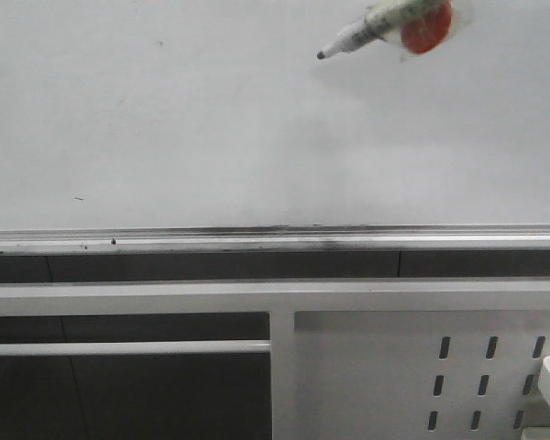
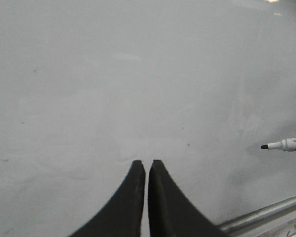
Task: Write number 1 on whiteboard
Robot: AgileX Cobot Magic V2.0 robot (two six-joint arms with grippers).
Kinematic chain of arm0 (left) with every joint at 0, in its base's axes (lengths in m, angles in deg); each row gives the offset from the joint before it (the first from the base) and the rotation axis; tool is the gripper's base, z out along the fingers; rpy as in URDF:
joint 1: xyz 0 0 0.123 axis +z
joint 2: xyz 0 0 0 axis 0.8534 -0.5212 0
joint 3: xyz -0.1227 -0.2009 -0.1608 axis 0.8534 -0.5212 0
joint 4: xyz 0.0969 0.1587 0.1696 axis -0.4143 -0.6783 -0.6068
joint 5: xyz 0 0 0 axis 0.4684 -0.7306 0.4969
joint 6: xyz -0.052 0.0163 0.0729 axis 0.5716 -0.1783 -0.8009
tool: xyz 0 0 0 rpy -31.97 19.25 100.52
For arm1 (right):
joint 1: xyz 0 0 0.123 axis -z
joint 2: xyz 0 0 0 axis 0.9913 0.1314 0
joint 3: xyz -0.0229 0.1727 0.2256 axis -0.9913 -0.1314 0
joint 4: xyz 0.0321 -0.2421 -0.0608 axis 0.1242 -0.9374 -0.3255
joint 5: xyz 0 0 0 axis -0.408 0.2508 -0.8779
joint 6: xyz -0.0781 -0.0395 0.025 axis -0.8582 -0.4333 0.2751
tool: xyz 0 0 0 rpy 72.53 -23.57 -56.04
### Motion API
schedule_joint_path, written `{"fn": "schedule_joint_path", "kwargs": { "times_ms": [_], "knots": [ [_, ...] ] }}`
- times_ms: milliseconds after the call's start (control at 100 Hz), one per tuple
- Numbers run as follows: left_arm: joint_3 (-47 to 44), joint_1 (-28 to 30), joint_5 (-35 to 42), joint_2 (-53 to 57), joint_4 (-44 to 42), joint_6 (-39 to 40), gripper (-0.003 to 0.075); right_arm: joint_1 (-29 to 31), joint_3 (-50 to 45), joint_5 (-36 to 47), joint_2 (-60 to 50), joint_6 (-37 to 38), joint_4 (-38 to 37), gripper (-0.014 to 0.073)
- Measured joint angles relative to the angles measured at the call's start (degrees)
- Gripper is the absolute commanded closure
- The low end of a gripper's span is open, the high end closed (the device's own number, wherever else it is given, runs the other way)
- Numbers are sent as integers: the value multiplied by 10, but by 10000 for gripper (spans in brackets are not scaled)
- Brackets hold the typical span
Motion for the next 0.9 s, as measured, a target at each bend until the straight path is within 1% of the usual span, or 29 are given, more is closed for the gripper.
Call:
{"fn": "schedule_joint_path", "kwargs": {
  "times_ms": [230,480,610,900],
  "knots": [
    [-1,1,15,0,0,0,740,-1,12,13,27,0,-2,664],
    [-1,1,16,0,0,0,740,-1,32,41,68,0,-29,664],
    [-1,1,16,0,0,0,740,-1,33,42,85,2,-34,664],
    [-1,1,16,0,0,0,740,-1,24,38,167,2,-34,664]
  ]
}}
